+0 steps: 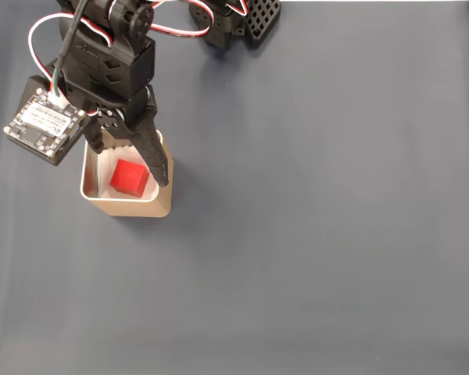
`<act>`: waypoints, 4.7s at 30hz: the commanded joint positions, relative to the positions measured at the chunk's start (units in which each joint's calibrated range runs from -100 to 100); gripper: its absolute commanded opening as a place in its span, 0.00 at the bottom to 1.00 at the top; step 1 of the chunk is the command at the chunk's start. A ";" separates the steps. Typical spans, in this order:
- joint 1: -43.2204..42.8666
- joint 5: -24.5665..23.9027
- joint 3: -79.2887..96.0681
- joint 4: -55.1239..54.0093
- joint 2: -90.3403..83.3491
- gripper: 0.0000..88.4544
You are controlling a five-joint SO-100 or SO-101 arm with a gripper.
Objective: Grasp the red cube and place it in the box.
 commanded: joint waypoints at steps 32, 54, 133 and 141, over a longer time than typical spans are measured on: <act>-0.11 0.05 -1.54 -1.34 -2.65 0.00; -20.13 0.49 25.62 -13.81 -25.06 0.00; -30.50 -3.86 89.44 1.86 -78.29 0.01; -30.50 -1.95 89.44 2.35 -78.29 0.01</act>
